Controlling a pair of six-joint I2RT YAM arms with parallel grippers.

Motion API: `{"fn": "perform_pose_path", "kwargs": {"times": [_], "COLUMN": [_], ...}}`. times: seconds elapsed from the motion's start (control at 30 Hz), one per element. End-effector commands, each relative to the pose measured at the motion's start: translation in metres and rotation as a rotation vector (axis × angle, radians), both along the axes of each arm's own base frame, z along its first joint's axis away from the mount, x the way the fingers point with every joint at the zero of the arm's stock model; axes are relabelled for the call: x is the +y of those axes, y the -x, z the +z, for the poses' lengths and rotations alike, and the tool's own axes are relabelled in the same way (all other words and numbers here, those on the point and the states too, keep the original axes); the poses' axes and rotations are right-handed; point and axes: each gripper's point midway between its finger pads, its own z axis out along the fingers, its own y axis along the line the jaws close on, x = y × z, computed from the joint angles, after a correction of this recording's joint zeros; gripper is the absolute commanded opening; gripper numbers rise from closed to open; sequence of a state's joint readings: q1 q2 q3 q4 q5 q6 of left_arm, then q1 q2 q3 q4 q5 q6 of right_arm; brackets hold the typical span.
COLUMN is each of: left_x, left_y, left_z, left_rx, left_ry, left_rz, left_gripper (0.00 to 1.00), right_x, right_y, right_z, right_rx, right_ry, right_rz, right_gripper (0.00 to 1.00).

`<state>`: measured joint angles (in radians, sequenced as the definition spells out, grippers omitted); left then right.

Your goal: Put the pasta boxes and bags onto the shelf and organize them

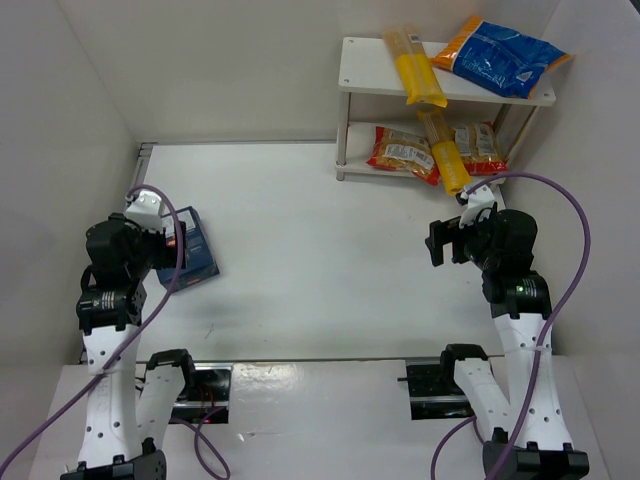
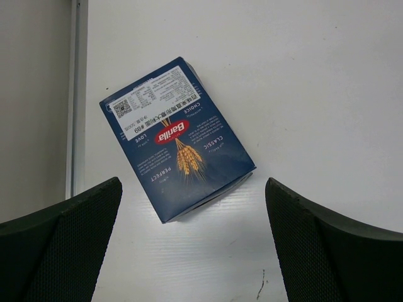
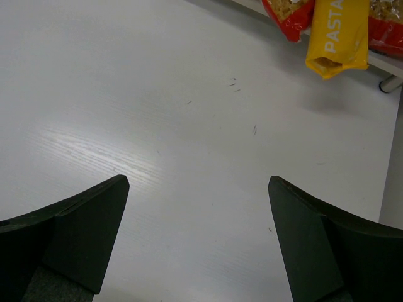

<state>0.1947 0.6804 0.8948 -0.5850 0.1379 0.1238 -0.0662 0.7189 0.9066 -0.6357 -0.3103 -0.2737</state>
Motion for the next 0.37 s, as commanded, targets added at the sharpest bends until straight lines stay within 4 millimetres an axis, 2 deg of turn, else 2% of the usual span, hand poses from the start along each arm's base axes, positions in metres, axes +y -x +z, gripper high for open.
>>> {"fn": "perform_pose_path", "kwargs": {"times": [0.0, 0.33], "left_x": [-0.0022, -0.0022], "left_y": [-0.0022, -0.0022], "left_z": [0.0034, 0.0034], "left_rx": [-0.015, -0.015], "left_ry": [0.026, 0.026], "left_rz": [-0.001, -0.001], "left_gripper": [1.0, 1.0], "right_x": [-0.0011, 0.0001], "right_y": [-0.0061, -0.006], "right_z": [0.0068, 0.007], "right_rx": [-0.041, -0.043], "right_ry": [-0.007, -0.002], "right_rz": [-0.007, 0.005], "right_gripper": [1.0, 1.0]}}
